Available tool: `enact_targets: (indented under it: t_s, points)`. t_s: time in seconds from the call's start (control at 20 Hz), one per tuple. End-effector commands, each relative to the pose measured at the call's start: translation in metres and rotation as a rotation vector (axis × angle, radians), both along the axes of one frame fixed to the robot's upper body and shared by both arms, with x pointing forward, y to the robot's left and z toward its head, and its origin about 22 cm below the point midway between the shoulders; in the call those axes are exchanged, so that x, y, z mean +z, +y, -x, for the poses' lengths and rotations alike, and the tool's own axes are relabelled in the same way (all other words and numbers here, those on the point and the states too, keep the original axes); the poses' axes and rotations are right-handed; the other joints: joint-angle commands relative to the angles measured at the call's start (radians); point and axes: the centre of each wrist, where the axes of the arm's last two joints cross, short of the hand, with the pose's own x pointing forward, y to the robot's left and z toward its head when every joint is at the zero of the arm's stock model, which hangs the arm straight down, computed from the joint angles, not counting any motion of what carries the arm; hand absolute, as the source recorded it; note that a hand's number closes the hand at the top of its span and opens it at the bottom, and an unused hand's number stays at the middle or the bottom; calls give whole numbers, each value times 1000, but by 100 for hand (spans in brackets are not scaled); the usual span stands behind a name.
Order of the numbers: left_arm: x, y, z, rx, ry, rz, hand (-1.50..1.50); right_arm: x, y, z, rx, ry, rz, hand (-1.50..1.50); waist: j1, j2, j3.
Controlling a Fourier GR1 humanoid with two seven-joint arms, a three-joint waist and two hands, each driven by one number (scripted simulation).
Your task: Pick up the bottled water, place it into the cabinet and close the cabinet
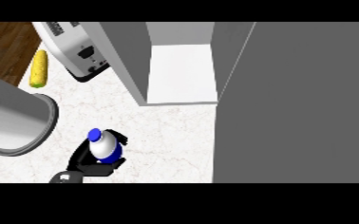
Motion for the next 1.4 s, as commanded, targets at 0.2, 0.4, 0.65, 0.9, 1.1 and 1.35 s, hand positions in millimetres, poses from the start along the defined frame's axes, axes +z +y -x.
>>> enact_targets:
  t_s: [0.2, 0.4, 0.65, 0.9, 1.1, 1.35]
  points:
    - [-8, -6, 2, -33, -15, 233, 150, 18, -4, 6, -12, -30, -19, -150, 3, -1, 0]
    - [-12, -37, 1, -99, -42, 250, 150, 20, 3, 8, -3, -31, -11, -150, 1, -4, -1]
    - [-18, -34, 9, 399, -99, 228, 150, 23, 6, 5, -12, -48, -16, -150, 26, -3, 0]
    - [-14, -67, 2, 485, -133, 236, 150, 10, 1, 11, 9, -6, -12, -150, 16, -9, 3]
    - [2, -81, -14, 448, -133, 288, 150, 11, -6, 8, -8, -13, -16, -150, 27, -10, 4]
    - [29, -107, -32, 399, -128, 289, 150, 25, 1, 5, -9, -17, -21, -150, 31, -9, 3]
